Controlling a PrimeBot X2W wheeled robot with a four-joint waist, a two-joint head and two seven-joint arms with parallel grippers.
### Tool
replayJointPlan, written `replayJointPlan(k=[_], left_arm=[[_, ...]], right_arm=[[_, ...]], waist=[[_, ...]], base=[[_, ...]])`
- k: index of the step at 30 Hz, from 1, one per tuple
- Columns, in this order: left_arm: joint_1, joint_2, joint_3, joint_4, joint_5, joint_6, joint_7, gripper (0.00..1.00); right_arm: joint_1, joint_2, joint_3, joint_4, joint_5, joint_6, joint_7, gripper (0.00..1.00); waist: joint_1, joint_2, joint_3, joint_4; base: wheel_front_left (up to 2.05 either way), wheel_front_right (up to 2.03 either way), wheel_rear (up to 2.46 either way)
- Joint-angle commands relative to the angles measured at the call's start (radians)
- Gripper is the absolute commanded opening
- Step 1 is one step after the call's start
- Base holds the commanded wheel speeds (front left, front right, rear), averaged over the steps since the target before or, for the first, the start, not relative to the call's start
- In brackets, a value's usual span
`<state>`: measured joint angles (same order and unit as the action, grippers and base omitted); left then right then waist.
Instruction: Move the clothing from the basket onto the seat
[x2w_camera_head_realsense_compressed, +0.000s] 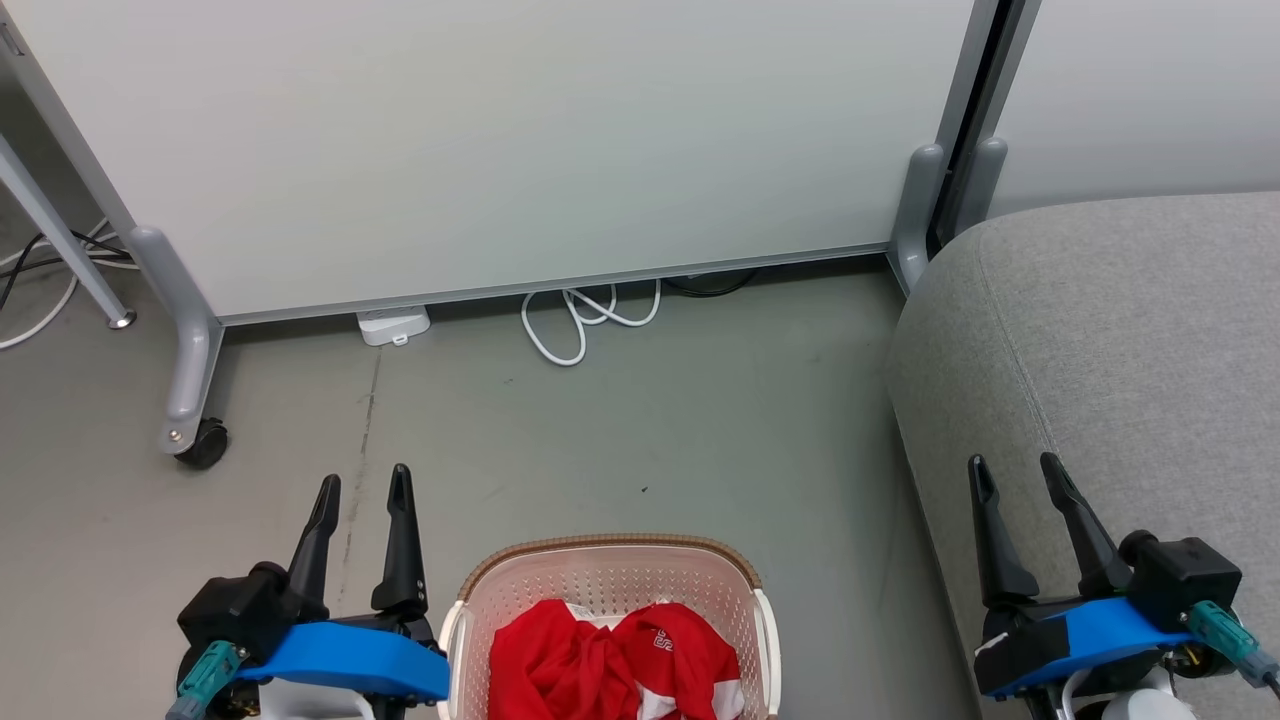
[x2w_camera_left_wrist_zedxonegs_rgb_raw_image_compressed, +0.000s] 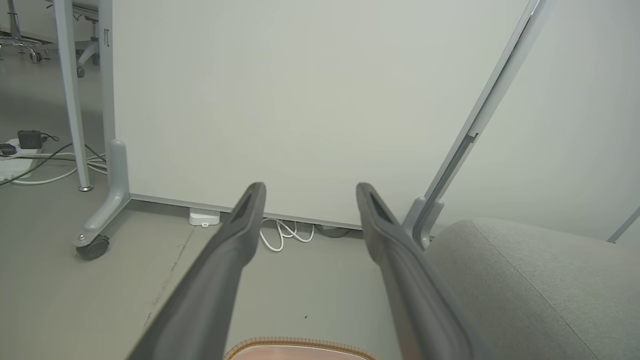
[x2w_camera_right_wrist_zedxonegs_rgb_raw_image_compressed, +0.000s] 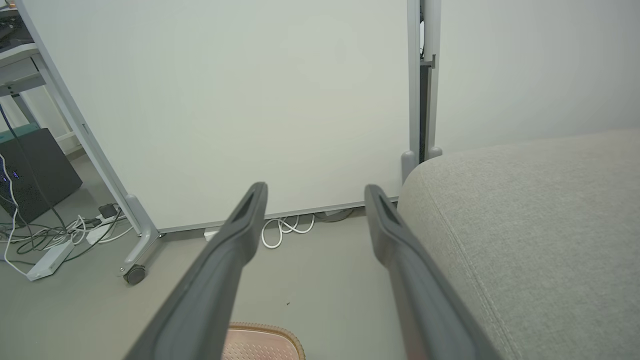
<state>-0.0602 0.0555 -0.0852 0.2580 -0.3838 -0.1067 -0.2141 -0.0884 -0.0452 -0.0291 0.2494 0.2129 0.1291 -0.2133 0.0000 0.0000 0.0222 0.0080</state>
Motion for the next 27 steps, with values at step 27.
replayJointPlan(k=[27], left_arm=[[-0.020,-0.005,0.000,0.016,0.173,-0.007,-0.053,1.00]], right_arm=[[-0.013,-0.008,0.013,-0.019,-0.191,0.003,-0.054,1.00]], waist=[[0.0000,0.0000,0.007,-0.001]], base=[[0.00,0.00,0.00]])
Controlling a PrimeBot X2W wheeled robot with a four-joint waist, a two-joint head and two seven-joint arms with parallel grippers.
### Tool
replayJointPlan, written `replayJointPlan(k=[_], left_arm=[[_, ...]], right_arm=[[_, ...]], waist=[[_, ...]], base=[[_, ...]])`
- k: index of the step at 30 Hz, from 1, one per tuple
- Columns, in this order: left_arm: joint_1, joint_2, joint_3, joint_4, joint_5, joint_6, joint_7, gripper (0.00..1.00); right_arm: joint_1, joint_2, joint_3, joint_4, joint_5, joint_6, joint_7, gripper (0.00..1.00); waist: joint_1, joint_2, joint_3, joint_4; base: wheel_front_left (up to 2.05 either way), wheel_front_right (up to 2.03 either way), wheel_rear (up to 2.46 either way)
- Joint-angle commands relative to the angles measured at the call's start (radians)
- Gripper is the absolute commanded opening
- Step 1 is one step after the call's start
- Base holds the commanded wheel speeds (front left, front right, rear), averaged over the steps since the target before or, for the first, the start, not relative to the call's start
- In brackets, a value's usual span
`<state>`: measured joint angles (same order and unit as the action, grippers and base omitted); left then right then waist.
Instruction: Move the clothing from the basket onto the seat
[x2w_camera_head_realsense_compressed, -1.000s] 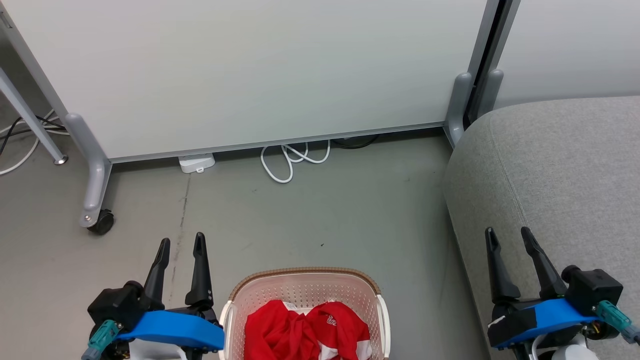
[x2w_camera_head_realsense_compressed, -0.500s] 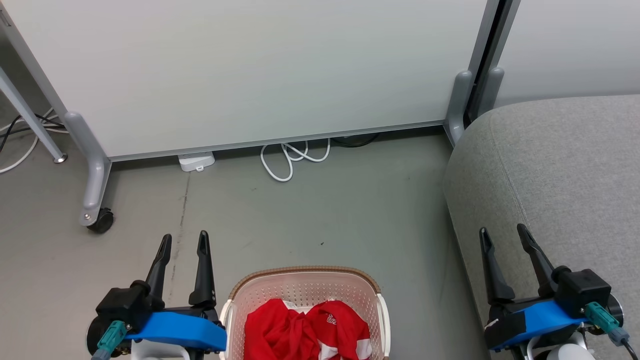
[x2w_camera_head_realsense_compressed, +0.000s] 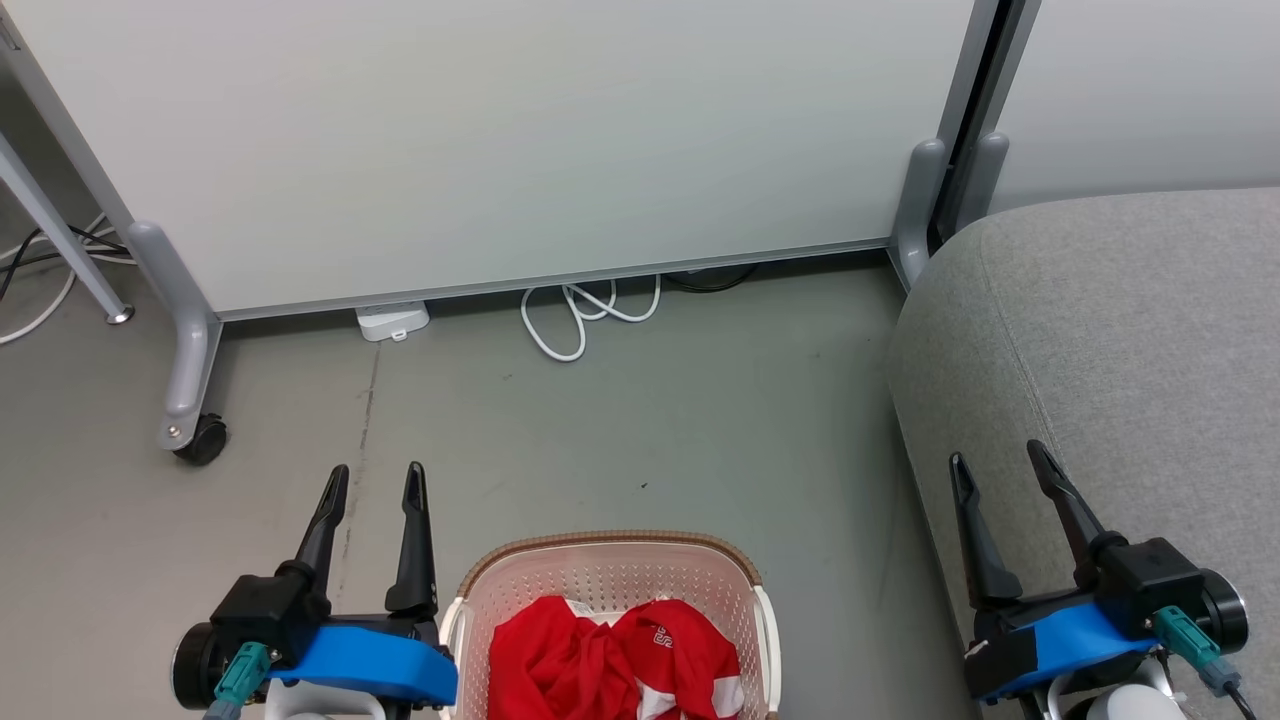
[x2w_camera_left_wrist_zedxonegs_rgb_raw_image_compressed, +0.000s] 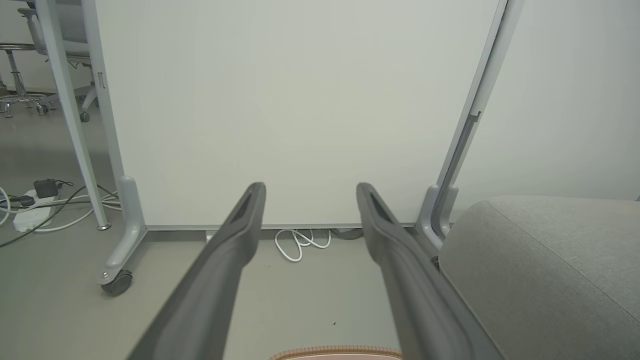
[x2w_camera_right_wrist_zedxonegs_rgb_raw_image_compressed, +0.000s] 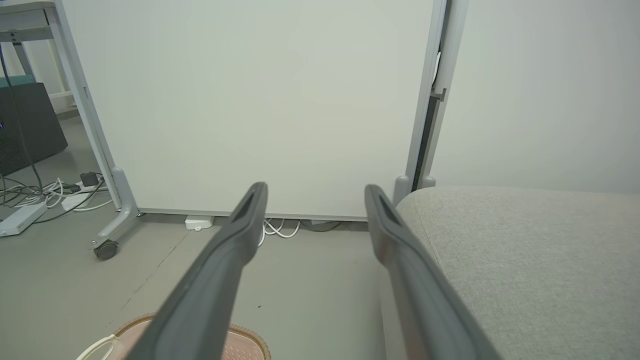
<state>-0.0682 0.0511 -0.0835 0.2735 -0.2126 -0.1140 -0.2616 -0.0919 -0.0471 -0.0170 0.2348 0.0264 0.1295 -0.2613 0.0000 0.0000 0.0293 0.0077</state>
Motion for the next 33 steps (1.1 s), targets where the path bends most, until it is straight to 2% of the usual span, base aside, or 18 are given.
replayJointPlan(k=[1,12,19,25,33], left_arm=[[-0.011,0.000,-0.001,0.001,0.000,0.000,-0.005,1.00],[-0.008,-0.001,-0.008,0.004,-0.012,0.010,-0.005,1.00],[-0.013,0.000,-0.011,0.052,0.001,0.011,-0.005,1.00],[-0.049,0.010,-0.021,0.130,0.032,0.004,-0.005,1.00],[-0.146,0.049,-0.049,0.269,0.055,-0.008,-0.005,1.00]], right_arm=[[-0.010,-0.006,0.001,-0.005,-0.003,0.002,-0.006,1.00],[-0.013,-0.006,0.003,-0.004,0.010,0.002,-0.006,1.00],[-0.030,-0.006,0.033,-0.017,0.013,0.002,-0.006,1.00],[-0.054,-0.005,0.063,-0.041,0.019,0.002,-0.005,1.00],[-0.125,-0.005,0.119,-0.088,0.031,0.002,-0.005,1.00]], waist=[[0.0000,0.0000,0.000,-0.001],[0.0000,0.0000,0.006,-0.006],[0.0000,0.0000,0.038,-0.045],[0.0000,0.0000,0.115,-0.097],[0.0000,0.0000,0.288,-0.188]], base=[[0.00,0.00,0.00],[0.00,0.00,0.00],[0.00,0.00,0.00],[0.00,0.00,0.00],[0.00,0.00,0.00]])
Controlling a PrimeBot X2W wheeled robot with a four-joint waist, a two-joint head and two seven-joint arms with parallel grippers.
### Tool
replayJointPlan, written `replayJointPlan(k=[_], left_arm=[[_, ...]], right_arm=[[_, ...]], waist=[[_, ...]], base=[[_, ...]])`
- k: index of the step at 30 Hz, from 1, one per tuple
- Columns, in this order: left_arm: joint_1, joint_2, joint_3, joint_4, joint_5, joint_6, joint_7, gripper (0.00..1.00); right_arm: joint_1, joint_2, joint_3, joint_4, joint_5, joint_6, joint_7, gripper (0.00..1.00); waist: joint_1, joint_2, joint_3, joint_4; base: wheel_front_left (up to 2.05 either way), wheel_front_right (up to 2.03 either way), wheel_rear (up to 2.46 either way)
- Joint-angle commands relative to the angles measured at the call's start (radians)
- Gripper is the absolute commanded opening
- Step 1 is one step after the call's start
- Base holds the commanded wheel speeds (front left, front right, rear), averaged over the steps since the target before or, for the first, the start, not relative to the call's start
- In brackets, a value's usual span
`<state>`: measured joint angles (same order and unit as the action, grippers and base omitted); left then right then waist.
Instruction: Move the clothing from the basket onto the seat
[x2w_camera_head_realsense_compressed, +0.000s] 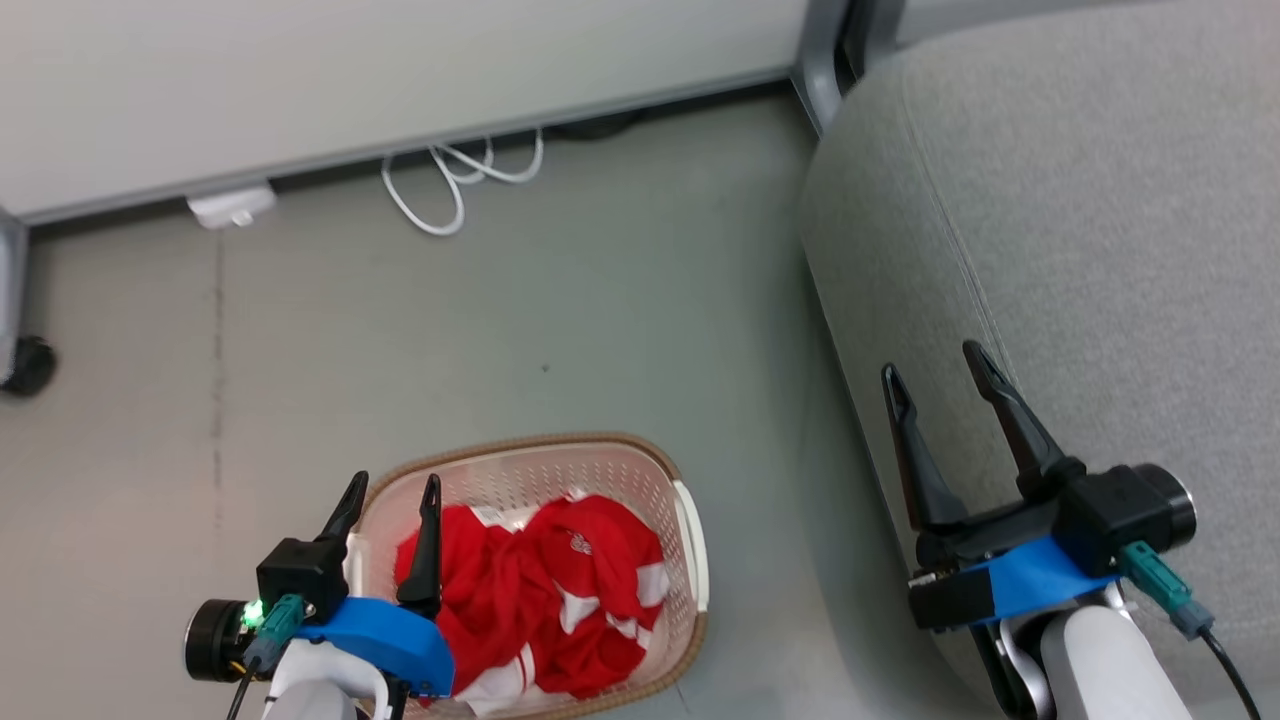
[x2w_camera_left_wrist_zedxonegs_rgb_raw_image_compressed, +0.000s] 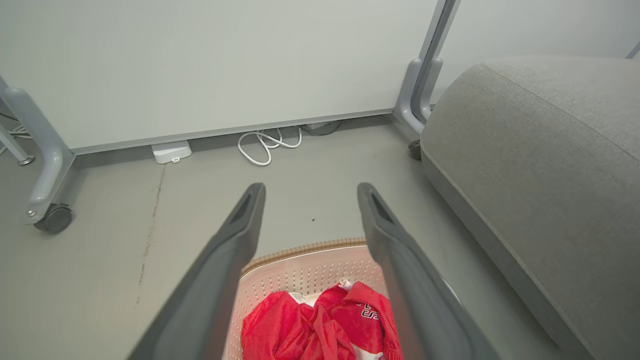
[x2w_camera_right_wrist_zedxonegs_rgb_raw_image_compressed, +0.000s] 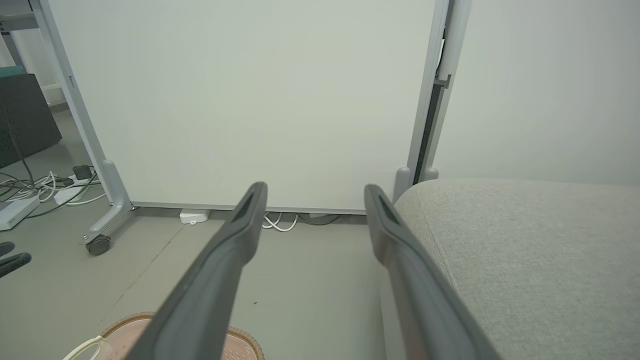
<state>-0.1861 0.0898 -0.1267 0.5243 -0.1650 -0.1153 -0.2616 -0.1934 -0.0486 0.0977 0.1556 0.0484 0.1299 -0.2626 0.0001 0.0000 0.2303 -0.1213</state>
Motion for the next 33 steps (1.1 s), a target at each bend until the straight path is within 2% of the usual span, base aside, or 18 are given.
replayJointPlan(k=[1,16,33], left_arm=[[-0.042,0.018,-0.008,0.040,0.010,-0.008,-0.005,1.00],[-0.253,0.093,-0.075,0.375,0.034,-0.015,0.002,1.00],[-0.416,0.155,-0.037,0.592,-0.025,0.009,0.071,1.00]], right_arm=[[-0.033,-0.003,0.013,-0.014,0.012,0.001,-0.003,1.00],[-0.130,-0.002,0.067,-0.094,0.070,0.001,-0.003,1.00],[-0.175,-0.002,0.098,-0.151,0.124,0.001,-0.003,1.00]], waist=[[-0.0001,0.0000,0.111,-0.071],[-0.0001,0.0000,0.386,-0.187],[-0.0001,0.0000,0.534,-0.269]], base=[[0.00,0.00,0.00],[0.00,0.00,0.00],[0.00,0.00,0.00]])
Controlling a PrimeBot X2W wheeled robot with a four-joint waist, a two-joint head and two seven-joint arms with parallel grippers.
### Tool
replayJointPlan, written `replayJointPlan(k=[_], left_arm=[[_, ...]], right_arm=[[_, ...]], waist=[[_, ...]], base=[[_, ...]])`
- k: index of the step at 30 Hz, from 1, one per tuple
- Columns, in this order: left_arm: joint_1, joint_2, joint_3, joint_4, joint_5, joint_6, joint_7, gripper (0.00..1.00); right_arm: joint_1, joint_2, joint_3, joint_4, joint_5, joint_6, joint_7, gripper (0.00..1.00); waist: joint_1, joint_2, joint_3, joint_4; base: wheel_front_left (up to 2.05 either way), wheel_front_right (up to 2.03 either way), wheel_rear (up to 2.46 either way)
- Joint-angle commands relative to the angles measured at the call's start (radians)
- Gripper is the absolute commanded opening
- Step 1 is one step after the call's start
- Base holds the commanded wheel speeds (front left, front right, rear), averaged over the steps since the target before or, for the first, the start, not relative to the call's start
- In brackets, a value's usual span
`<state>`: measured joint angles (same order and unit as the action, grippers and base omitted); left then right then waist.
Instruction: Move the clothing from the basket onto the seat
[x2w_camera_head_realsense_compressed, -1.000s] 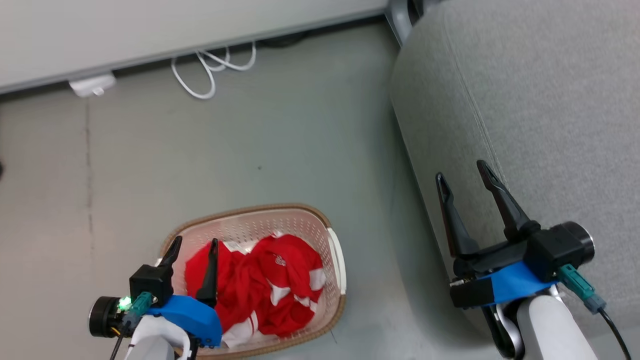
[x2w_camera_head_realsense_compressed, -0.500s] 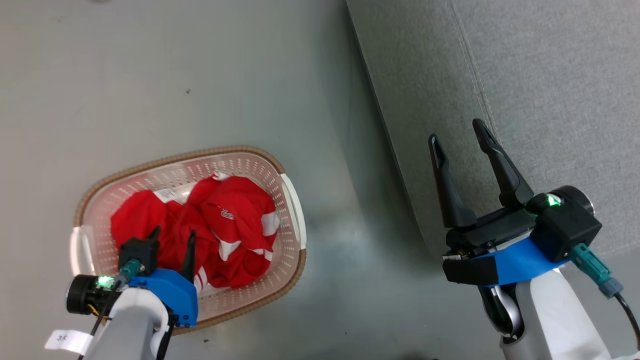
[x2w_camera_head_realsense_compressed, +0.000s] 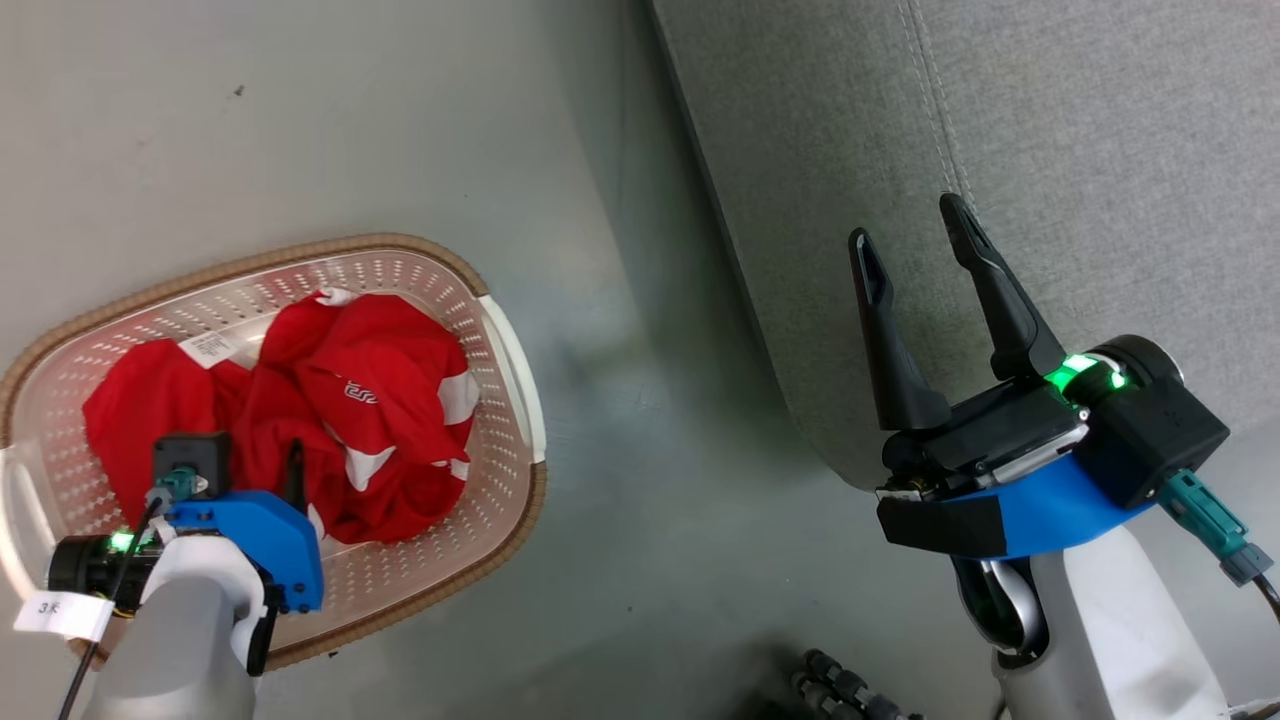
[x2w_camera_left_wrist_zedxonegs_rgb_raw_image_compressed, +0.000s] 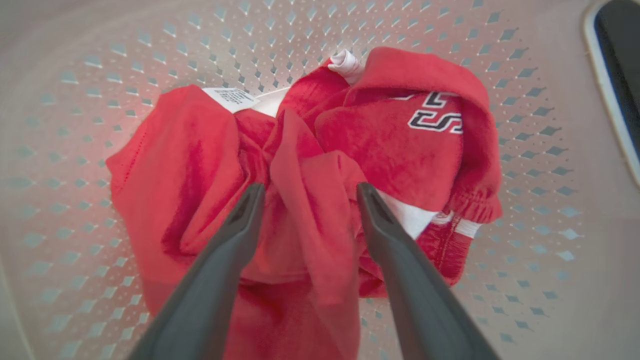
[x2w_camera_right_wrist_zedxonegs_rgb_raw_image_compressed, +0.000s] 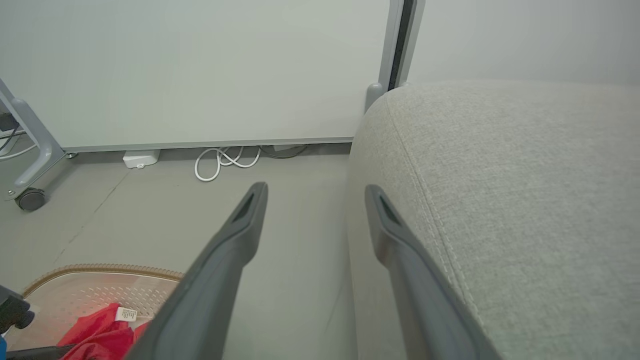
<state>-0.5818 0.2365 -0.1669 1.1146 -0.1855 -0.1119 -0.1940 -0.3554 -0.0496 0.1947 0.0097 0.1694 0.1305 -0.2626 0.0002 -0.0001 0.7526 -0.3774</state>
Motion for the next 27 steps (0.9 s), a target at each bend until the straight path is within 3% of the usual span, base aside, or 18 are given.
replayJointPlan(k=[1,5,6,7,8,9,20,27], left_arm=[[-0.028,0.010,0.005,0.014,-0.007,0.010,0.011,1.00],[-0.052,0.009,0.008,0.060,-0.019,0.025,0.055,1.00],[-0.057,0.008,0.007,0.069,-0.018,0.024,0.062,0.49],[-0.063,0.008,0.004,0.073,-0.018,0.023,0.063,0.22],[-0.068,0.007,0.000,0.076,-0.016,0.024,0.058,0.14],[-0.070,0.004,-0.002,0.081,-0.016,0.025,0.058,0.00],[-0.086,-0.033,-0.030,0.115,-0.027,0.013,0.059,0.00],[-0.056,-0.068,-0.063,0.123,-0.032,-0.006,0.026,0.00]], right_arm=[[-0.014,-0.001,0.000,-0.007,0.006,0.000,-0.003,1.00],[-0.010,-0.001,-0.004,-0.007,0.011,0.000,-0.003,1.00],[-0.010,-0.001,-0.004,-0.007,0.012,0.000,-0.003,1.00],[-0.010,-0.001,-0.005,-0.006,0.012,0.000,-0.003,1.00],[-0.009,-0.001,-0.006,-0.006,0.012,0.000,-0.003,1.00],[-0.009,-0.001,-0.007,-0.005,0.011,0.000,-0.003,1.00],[-0.009,-0.002,-0.015,0.007,0.005,0.000,-0.003,1.00],[0.000,-0.002,-0.021,0.034,-0.014,0.000,-0.003,1.00]], waist=[[-0.0002,0.0001,0.014,-0.017],[-0.0002,0.0001,0.016,-0.029],[-0.0002,0.0001,0.016,-0.030],[-0.0002,0.0001,0.015,-0.032],[-0.0002,0.0001,0.014,-0.032],[-0.0002,0.0001,0.013,-0.031],[-0.0002,0.0001,-0.022,-0.002],[-0.0002,0.0001,-0.127,0.051]], base=[[0.00,0.00,0.00],[0.00,0.00,0.00],[0.00,0.00,0.00],[0.00,0.00,0.00],[0.00,0.00,0.00],[0.00,0.00,0.00],[0.00,0.00,0.00],[0.00,0.00,0.00]])
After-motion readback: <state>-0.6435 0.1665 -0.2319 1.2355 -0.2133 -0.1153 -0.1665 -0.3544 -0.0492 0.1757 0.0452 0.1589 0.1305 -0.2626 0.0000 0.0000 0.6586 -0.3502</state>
